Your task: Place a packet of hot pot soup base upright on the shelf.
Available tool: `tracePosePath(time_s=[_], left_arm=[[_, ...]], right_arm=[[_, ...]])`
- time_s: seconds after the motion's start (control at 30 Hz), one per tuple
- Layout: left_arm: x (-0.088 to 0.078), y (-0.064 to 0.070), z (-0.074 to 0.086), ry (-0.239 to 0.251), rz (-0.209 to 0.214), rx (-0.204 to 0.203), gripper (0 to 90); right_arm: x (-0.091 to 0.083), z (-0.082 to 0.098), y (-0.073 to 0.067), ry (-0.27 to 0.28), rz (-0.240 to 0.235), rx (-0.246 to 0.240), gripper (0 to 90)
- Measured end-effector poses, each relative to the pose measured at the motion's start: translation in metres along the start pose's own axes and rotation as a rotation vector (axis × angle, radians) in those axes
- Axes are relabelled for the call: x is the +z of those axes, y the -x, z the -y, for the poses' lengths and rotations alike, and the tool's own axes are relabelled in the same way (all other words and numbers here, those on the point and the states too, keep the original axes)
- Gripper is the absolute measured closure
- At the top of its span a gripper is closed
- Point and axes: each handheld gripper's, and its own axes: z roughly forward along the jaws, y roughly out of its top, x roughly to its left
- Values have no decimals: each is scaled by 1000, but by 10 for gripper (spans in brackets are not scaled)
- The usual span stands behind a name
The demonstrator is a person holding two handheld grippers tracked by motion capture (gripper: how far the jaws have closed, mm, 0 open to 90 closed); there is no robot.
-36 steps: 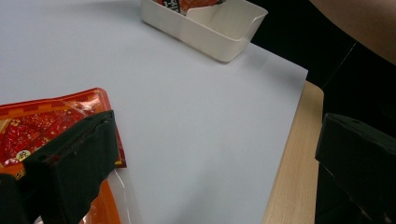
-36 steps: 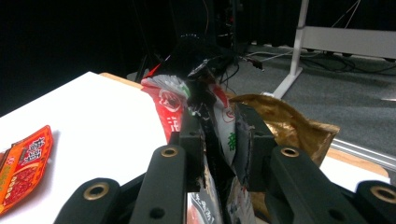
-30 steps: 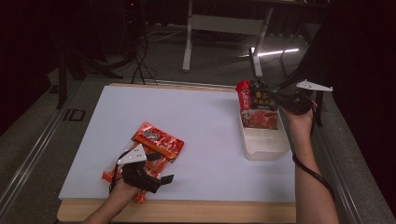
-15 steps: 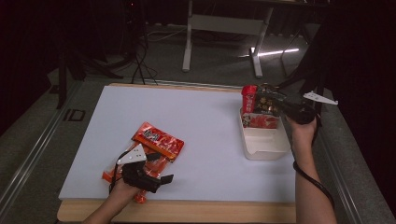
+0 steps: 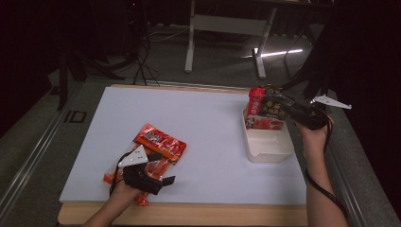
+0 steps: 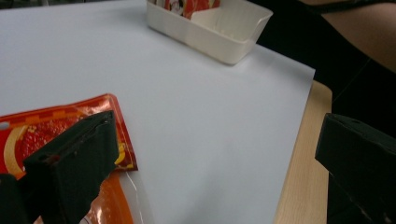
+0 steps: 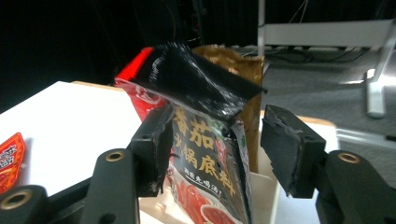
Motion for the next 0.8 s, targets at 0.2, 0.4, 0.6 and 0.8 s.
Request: tracePosePath(time_s=[0.2, 0.4, 0.6, 0.8], left_arm=[[-2, -3, -2, -26, -8, -17, 0], [-5, -3, -8, -42, -12, -5, 0], [-15, -8, -15, -74, -14, 8, 2], [-31, -17, -16, -91, -44, 40, 83]], right_arm=[[-18, -11, -13, 20, 21, -37, 290], [-34, -13, -40, 38, -17, -62, 186], [-44, -3, -74, 61, -89, -70, 134], [-52, 6, -102, 58, -145, -92, 138]])
